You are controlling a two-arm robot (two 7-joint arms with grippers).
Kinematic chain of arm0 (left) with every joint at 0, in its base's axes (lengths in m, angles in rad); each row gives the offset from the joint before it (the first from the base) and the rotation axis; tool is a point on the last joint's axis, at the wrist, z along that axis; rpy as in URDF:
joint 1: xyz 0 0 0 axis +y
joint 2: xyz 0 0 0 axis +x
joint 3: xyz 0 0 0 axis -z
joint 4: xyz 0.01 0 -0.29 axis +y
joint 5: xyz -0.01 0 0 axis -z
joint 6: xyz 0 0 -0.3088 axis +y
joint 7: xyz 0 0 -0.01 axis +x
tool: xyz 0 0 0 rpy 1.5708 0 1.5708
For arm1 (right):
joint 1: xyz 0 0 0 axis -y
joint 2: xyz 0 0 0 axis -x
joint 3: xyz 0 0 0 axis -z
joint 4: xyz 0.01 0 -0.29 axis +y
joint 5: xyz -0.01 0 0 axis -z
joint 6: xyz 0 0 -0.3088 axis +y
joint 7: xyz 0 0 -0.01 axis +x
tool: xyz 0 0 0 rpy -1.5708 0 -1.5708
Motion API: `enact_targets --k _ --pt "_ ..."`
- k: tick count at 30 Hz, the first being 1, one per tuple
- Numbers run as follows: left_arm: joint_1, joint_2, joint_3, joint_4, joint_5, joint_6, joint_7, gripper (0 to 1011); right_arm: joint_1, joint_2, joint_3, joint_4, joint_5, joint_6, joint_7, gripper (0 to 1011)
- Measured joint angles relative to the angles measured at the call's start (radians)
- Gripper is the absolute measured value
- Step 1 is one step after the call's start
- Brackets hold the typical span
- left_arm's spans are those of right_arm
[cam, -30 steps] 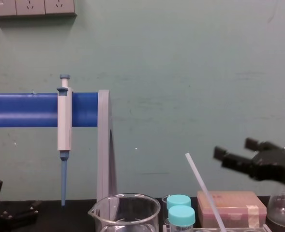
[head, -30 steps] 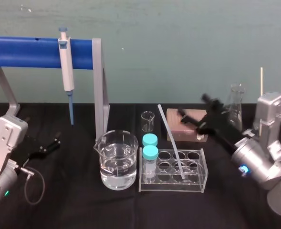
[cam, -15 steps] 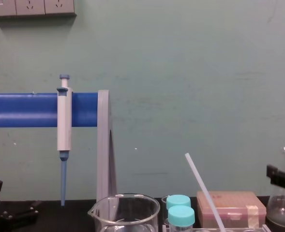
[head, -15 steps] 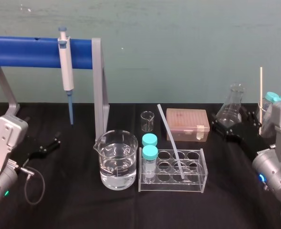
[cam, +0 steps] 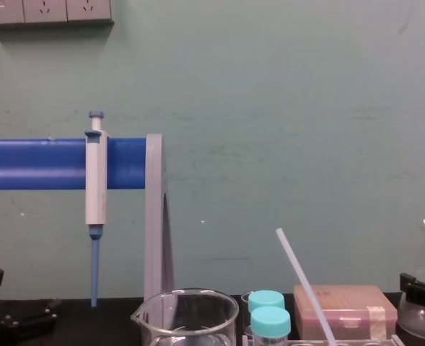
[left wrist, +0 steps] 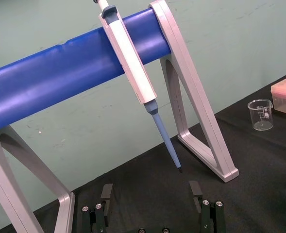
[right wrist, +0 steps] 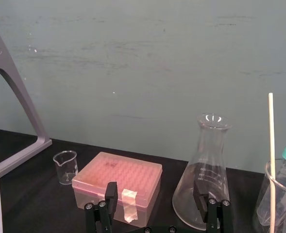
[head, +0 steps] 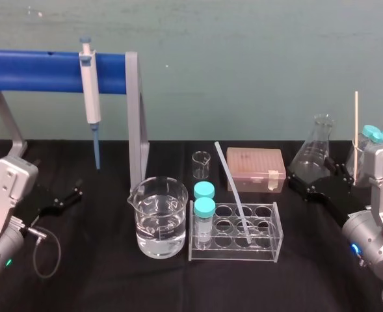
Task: Pick up the stirring rod with one hand, then place it down.
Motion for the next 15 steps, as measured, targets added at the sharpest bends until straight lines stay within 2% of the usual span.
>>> enact_targets --k 15 --pt "0.0 0.0 0.0 0.0 0.0 0.0 0.0 1000 -0.002 0.002 0.001 -0.006 0.0 -0.006 -0.004 1000"
